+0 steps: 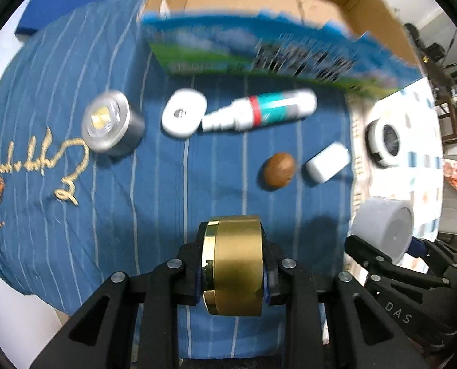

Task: Organize rigid objects
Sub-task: 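Carry tape roll and white jar into the cardboard box with both tools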

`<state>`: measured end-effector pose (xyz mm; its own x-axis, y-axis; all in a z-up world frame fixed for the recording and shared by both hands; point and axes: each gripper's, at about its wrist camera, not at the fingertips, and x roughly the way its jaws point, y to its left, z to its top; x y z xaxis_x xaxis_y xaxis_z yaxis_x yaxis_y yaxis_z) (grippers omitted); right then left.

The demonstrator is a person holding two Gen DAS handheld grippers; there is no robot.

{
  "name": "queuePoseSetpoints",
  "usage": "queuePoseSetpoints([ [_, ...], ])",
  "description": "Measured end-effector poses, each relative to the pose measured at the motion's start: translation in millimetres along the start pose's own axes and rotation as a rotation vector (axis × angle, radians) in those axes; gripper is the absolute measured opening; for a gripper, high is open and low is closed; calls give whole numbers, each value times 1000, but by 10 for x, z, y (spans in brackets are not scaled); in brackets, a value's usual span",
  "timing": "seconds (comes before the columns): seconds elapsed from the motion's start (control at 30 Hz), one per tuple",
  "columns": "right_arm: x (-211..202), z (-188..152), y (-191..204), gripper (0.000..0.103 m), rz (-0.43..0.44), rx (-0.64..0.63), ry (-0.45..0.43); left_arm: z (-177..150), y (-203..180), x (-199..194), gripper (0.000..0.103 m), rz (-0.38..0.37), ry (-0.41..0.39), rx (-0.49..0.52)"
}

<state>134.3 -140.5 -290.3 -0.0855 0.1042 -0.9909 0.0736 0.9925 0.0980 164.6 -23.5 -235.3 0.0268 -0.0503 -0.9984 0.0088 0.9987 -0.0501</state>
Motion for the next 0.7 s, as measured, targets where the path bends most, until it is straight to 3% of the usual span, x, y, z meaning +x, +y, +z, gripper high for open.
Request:
queuePoseSetpoints([
  [0.3, -905, 256, -299, 70, 96, -25, -140, 370, -238, -923, 24, -74, -177, 43],
  [0.47, -1442, 492, -336, 70, 141, -42, -228, 673, -370, -979, 24, -97, -247, 74],
  [0.7, -1782, 832, -393, 70, 159, -34, -303, 1171, -457, -1222, 24, -96, -331, 91],
])
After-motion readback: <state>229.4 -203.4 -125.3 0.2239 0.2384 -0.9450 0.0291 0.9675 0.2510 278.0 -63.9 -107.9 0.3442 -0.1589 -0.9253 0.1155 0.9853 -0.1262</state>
